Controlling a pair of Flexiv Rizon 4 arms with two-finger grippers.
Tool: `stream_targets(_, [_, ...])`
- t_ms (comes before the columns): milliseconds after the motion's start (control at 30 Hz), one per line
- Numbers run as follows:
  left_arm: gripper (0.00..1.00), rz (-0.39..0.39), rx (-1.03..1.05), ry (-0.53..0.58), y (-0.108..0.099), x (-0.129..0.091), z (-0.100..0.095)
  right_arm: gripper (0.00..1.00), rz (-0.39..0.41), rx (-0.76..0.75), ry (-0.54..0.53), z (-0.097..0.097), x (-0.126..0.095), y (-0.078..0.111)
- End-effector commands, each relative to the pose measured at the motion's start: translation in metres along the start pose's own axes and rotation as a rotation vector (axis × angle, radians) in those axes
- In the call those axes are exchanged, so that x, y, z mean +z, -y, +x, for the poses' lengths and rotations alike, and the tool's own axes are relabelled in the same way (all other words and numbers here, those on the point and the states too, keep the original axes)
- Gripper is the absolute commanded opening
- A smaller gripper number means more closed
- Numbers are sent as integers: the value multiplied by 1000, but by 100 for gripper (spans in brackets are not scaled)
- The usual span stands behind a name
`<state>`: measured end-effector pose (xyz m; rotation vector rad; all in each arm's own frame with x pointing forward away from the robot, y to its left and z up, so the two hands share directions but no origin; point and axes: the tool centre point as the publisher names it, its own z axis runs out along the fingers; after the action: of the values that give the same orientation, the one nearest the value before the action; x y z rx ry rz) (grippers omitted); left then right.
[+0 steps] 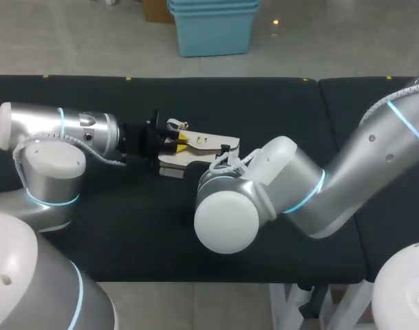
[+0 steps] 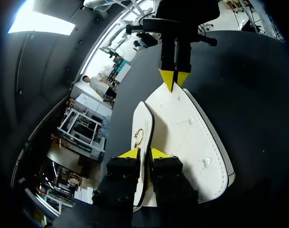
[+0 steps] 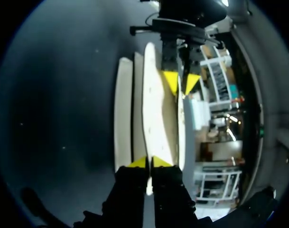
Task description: Pick up the bag, open it, inspect its contents, close it, and place it on the opposite side
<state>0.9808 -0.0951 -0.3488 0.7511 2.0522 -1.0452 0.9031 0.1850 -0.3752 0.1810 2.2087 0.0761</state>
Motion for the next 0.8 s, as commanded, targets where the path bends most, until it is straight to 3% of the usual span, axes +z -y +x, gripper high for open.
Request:
stream_targets(33, [0,-15,2,8,-3,0,3,0,2,1,5,3,2,-2])
stream_targets(433, [0,28,-29,-38,8,13,22,0,2,1,5,3,2,-2])
stream_targets(800, [0,-29,-59,-5,-10,9,9,0,2,1,5,3,2,-2])
